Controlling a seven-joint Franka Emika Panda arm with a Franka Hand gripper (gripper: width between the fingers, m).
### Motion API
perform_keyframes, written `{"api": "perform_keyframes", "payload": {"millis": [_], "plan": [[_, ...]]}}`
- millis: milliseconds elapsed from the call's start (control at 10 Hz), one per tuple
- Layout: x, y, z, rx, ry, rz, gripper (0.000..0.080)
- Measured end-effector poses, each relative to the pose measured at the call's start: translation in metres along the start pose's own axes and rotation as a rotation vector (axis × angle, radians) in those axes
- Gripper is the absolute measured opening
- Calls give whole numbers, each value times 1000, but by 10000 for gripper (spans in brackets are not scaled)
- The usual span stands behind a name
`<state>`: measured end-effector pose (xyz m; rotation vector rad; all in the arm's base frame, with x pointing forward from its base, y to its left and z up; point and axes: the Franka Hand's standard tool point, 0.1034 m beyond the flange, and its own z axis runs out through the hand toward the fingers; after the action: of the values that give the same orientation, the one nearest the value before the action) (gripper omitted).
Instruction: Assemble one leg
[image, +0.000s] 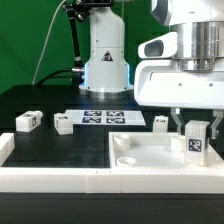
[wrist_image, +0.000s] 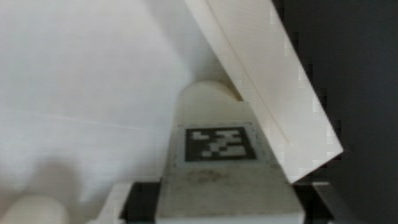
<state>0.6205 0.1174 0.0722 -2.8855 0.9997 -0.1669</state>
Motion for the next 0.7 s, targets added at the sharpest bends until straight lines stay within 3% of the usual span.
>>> {"api": "perform_keyframes", "payload": {"millis": [700], "plan": [[-2,-3,1,23,-34,808,294]]}}
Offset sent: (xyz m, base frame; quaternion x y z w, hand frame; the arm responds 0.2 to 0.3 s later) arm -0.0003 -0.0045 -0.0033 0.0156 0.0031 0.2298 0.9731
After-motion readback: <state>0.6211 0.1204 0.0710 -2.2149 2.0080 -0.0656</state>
